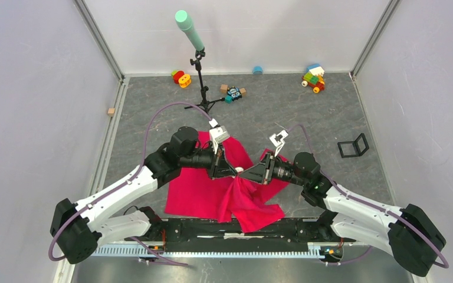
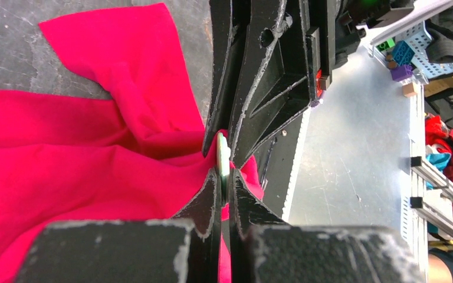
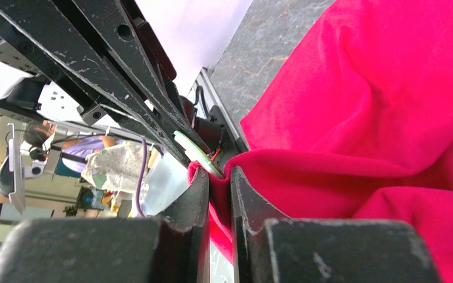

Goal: Pin the brooch onto the clothing

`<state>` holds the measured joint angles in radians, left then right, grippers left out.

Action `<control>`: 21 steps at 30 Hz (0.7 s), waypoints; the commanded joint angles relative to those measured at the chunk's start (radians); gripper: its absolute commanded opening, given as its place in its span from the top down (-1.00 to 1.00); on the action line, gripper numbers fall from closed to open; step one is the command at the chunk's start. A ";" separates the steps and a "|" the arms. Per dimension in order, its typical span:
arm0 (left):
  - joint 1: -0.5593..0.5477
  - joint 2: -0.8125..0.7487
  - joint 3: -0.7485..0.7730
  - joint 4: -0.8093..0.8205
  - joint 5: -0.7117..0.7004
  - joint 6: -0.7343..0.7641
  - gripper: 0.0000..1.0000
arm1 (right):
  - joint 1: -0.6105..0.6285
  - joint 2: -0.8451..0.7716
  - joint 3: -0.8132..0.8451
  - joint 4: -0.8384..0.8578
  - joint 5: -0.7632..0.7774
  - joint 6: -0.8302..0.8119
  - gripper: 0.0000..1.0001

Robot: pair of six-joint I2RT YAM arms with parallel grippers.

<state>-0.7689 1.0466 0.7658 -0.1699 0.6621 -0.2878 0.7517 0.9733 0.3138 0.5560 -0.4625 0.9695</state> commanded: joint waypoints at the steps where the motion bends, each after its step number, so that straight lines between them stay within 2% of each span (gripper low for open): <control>1: -0.068 -0.009 0.067 -0.056 0.192 -0.019 0.96 | -0.080 0.009 -0.013 -0.103 0.381 -0.058 1.00; 9: -0.050 0.011 0.071 -0.071 0.141 -0.031 0.96 | -0.080 -0.020 0.008 -0.135 0.364 -0.117 1.00; 11: -0.048 0.020 0.077 -0.087 0.131 -0.028 0.92 | -0.079 -0.030 0.029 -0.156 0.356 -0.153 0.85; 12: -0.046 0.022 0.080 -0.097 0.123 -0.024 0.79 | -0.079 -0.039 0.038 -0.177 0.356 -0.176 0.66; 14: -0.037 0.025 0.088 -0.111 0.097 -0.018 0.36 | -0.081 -0.063 0.069 -0.239 0.376 -0.221 0.27; 15: -0.030 0.025 0.090 -0.119 0.080 -0.015 0.00 | -0.081 -0.077 0.082 -0.278 0.395 -0.245 0.09; 17: -0.009 0.018 0.093 -0.131 0.039 -0.014 -0.55 | -0.079 -0.119 0.114 -0.360 0.442 -0.286 -0.26; 20: 0.020 0.000 0.100 -0.129 -0.012 -0.028 -0.99 | -0.079 -0.166 0.183 -0.492 0.529 -0.357 -0.57; 21: 0.032 -0.004 0.106 -0.128 -0.034 -0.037 -1.00 | -0.081 -0.177 0.211 -0.533 0.556 -0.380 -0.64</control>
<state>-0.7734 1.0794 0.8154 -0.2810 0.6605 -0.2970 0.6701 0.8543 0.3996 0.1997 -0.0902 0.7250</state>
